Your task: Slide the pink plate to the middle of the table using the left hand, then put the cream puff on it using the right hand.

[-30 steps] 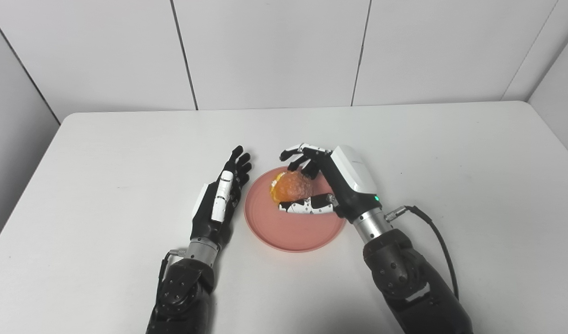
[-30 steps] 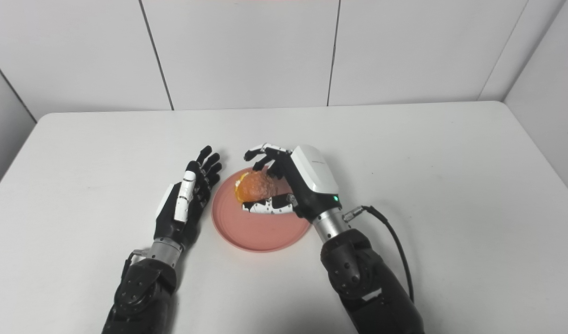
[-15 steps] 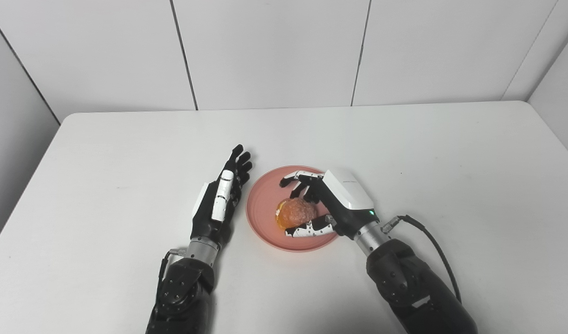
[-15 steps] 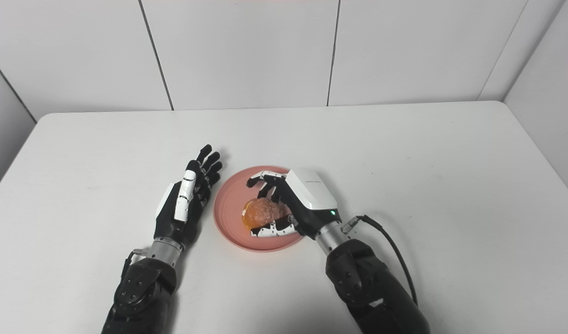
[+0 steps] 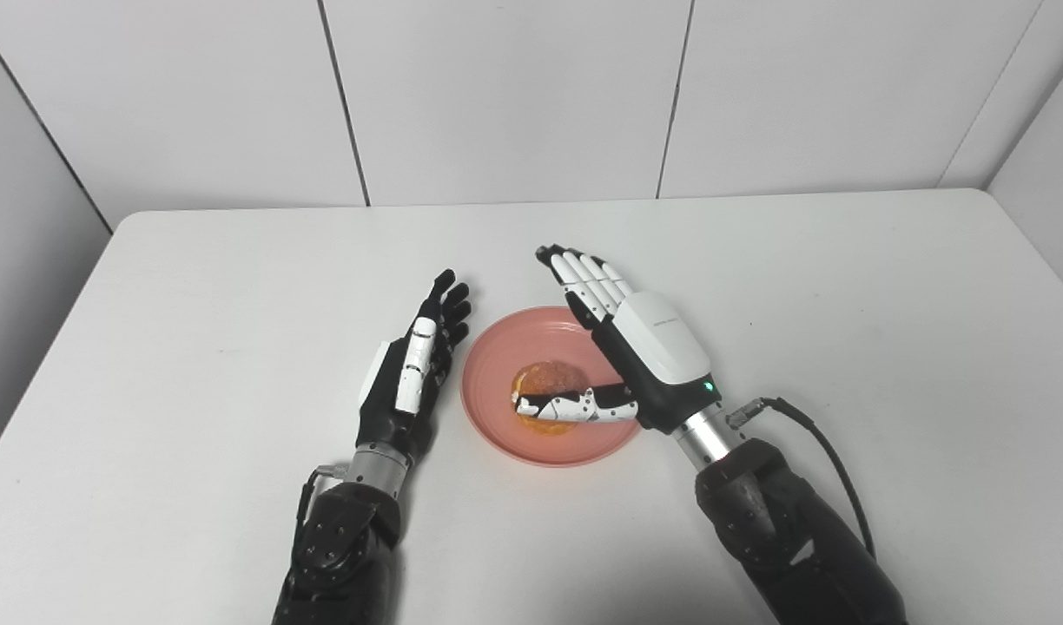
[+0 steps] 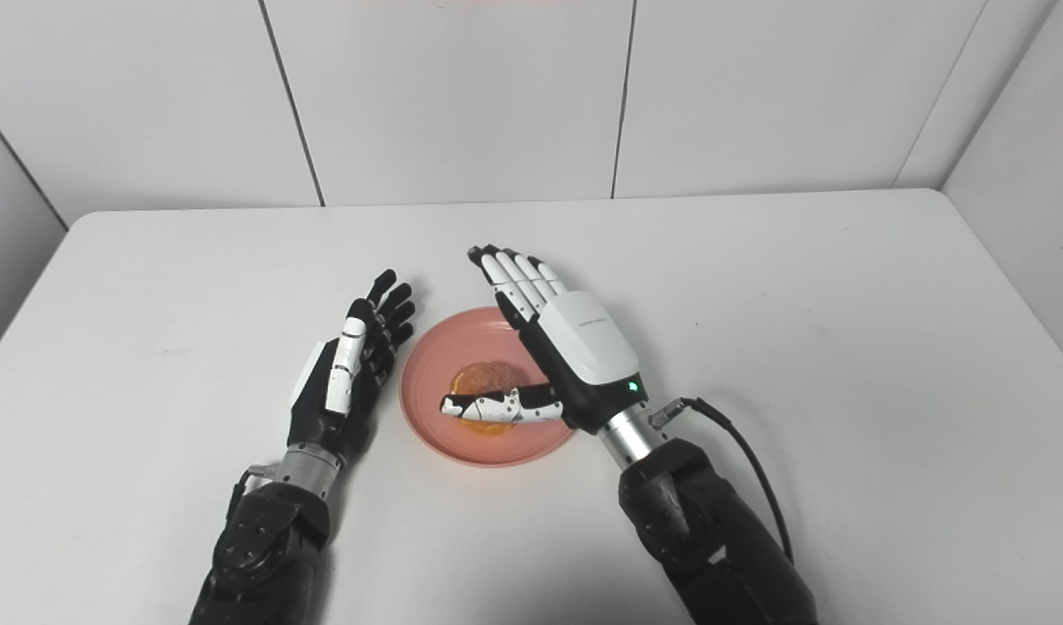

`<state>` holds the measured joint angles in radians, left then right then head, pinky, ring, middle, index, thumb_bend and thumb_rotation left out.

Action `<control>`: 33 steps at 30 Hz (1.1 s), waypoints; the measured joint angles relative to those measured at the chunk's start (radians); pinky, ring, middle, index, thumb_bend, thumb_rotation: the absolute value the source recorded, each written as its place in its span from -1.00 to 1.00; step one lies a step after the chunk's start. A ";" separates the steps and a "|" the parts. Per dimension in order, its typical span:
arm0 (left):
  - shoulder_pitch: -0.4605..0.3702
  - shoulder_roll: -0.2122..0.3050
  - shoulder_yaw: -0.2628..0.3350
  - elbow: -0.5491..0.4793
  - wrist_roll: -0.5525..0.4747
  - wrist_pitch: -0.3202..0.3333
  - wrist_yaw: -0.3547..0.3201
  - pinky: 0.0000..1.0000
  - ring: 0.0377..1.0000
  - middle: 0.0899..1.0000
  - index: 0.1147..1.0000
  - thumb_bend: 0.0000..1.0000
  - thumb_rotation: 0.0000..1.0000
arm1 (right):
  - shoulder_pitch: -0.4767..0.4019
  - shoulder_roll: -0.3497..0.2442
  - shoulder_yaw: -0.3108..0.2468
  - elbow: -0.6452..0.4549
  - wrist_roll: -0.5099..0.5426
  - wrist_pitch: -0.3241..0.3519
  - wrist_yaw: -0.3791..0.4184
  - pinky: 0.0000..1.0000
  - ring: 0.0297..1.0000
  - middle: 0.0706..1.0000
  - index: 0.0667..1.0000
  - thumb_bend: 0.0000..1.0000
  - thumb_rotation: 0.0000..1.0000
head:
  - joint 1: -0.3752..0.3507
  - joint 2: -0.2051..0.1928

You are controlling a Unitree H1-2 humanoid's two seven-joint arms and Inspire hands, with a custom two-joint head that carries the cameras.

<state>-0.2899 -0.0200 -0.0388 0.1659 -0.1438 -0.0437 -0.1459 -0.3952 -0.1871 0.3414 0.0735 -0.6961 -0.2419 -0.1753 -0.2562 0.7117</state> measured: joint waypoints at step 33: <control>0.003 0.004 -0.027 0.003 0.172 -0.094 0.068 1.00 1.00 1.00 1.00 0.07 1.00 | 0.181 0.215 -0.278 -0.085 0.732 0.242 0.136 1.00 1.00 1.00 1.00 0.32 0.76 | 0.048 0.023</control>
<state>-0.2867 -0.0160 -0.0659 0.1684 0.0279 -0.1379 -0.0778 -0.2137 0.0277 0.0630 -0.0116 0.0357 0.0004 -0.0397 -0.2086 0.7348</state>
